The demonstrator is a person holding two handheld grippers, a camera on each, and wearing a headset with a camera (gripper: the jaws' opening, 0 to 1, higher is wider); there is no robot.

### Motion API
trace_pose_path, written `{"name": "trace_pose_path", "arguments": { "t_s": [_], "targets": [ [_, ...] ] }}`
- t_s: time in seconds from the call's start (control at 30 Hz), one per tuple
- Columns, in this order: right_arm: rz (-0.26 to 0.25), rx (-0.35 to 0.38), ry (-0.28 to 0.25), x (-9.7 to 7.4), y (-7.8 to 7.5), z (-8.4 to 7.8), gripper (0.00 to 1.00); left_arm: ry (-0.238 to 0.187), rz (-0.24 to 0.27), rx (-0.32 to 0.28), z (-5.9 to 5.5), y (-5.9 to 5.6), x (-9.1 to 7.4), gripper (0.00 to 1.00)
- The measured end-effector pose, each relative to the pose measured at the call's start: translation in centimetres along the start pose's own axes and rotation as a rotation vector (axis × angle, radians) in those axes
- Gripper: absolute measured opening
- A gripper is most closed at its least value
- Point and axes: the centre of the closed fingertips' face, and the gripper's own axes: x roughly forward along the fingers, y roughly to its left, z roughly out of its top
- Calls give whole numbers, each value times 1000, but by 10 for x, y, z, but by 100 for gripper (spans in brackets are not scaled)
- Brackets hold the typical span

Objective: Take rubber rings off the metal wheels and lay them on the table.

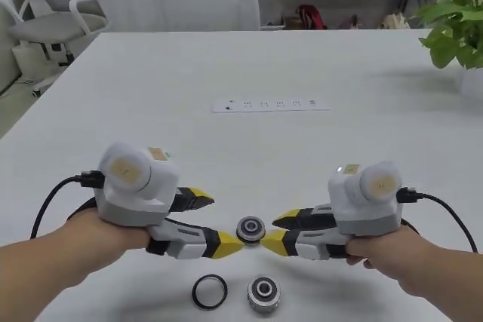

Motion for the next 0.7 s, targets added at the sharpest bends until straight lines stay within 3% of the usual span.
{"name": "trace_pose_path", "arguments": {
  "t_s": [0.7],
  "targets": [
    [11, -25, 2, 3, 1, -1, 25, 14, -38, 32, 4, -10, 21, 37]
  ]
}}
